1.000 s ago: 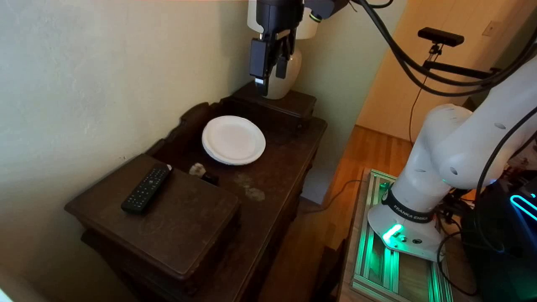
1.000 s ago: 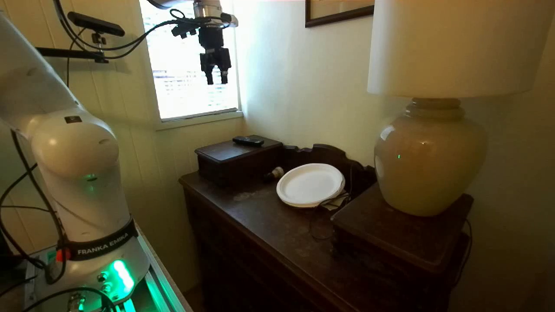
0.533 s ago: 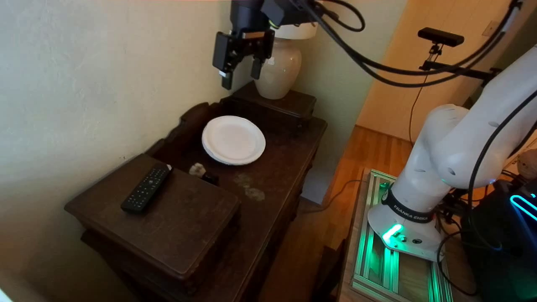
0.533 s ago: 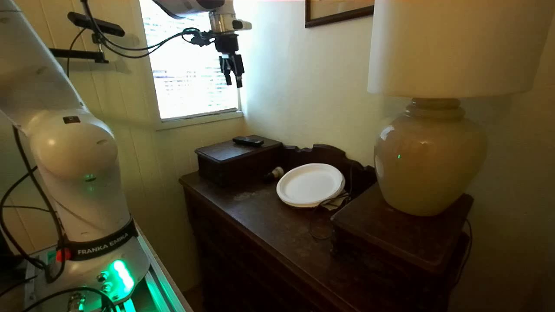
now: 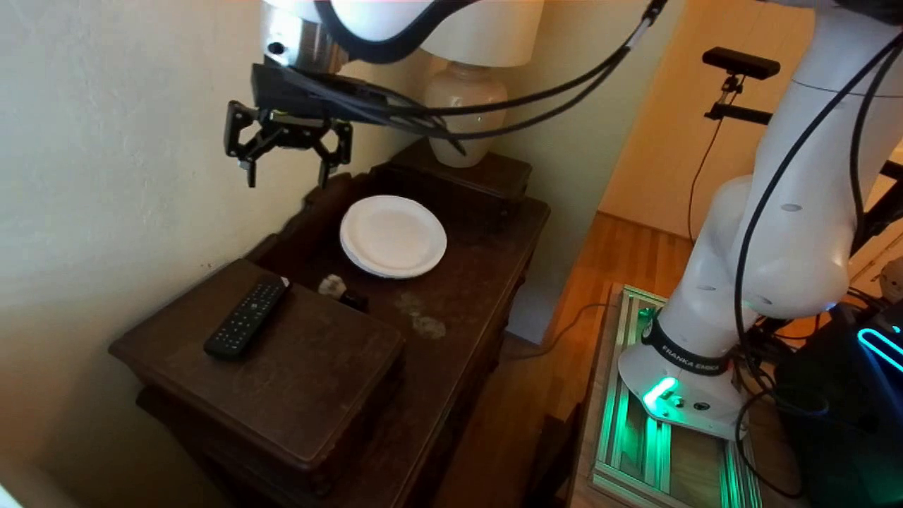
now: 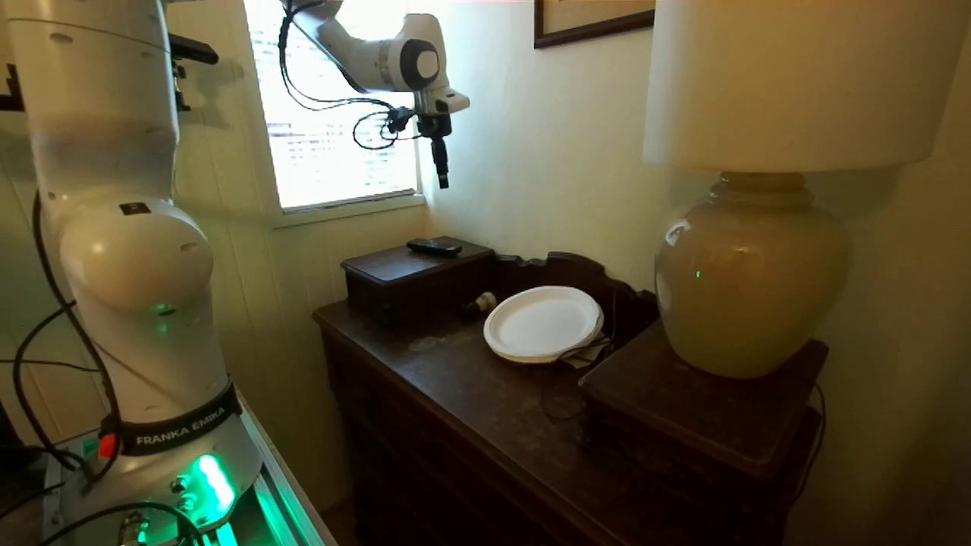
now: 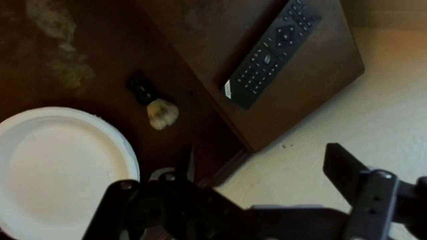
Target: Put the black remote control on the right side of the counter.
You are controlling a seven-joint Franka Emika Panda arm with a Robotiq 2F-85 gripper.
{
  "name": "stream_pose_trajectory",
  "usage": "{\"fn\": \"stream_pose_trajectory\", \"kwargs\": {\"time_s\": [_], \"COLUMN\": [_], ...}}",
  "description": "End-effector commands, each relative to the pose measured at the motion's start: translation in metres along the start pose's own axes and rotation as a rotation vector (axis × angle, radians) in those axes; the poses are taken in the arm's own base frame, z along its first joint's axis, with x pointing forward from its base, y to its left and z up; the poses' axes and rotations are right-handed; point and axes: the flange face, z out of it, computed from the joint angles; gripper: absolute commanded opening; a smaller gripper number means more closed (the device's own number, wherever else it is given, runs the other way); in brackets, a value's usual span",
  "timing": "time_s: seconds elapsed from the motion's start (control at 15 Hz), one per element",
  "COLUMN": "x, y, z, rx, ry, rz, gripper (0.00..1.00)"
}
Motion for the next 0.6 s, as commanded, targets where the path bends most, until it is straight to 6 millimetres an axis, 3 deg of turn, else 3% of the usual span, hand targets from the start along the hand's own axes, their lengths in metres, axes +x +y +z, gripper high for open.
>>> {"fn": "stream_pose_trajectory", "kwargs": {"time_s": [0.0,0.07,0.13,0.33,0.53], "x": [-0.002,-0.01,-0.008,-0.017,-0.011], "y": [-0.05,-0.065,-0.035,-0.06,-0.062], "z": [0.052,0.065,0.048,0.074,0.071], "rx": [-0.044,-0.058,-0.026,-0.043,-0.043], "ry": [-0.016,-0.028,-0.033,-0.048,-0.044], "rz": [0.186,0.236,0.153,0.21,0.222], "gripper": [1.0,1.0,1.0,1.0,1.0]}}
